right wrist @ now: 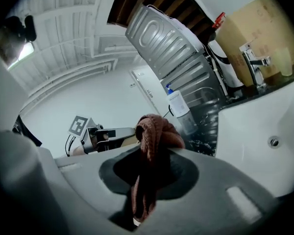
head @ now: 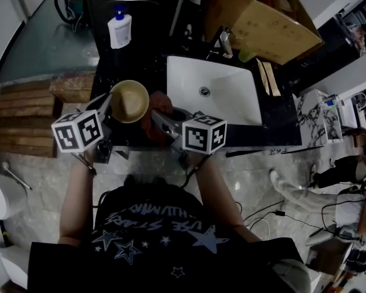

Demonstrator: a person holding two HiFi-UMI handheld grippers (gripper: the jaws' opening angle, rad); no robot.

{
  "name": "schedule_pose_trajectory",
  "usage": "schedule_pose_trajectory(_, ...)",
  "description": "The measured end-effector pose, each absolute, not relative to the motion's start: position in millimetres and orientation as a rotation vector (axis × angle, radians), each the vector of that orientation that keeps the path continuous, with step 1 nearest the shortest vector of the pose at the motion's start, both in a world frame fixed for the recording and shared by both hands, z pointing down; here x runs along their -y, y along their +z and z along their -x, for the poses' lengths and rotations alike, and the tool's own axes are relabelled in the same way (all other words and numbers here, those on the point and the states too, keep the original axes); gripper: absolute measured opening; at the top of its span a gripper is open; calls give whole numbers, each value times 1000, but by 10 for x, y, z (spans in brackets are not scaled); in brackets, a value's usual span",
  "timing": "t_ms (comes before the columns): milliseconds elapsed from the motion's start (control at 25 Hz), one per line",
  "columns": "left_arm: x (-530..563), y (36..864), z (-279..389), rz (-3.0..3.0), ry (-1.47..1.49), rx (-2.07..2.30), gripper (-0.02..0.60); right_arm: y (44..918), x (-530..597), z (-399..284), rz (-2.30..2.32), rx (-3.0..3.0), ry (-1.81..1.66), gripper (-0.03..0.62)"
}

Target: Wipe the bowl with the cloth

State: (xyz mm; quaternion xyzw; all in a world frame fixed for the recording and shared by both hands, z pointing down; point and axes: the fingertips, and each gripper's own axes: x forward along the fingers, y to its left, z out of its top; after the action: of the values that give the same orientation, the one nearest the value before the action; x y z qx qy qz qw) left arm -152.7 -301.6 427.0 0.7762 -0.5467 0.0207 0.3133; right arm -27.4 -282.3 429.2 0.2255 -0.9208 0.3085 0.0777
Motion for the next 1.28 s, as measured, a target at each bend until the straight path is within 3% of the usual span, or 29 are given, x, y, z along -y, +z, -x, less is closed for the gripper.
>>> schedule_pose_trajectory(720, 2688, 4128, 928, -2450, 309, 923, 20, 3963, 2876, 220, -385, 2914, 710, 63)
schedule_pose_trajectory(1280, 2364, 4050, 624, -2646, 459, 704, 20, 3984, 2705, 491, -127, 2939, 818, 63)
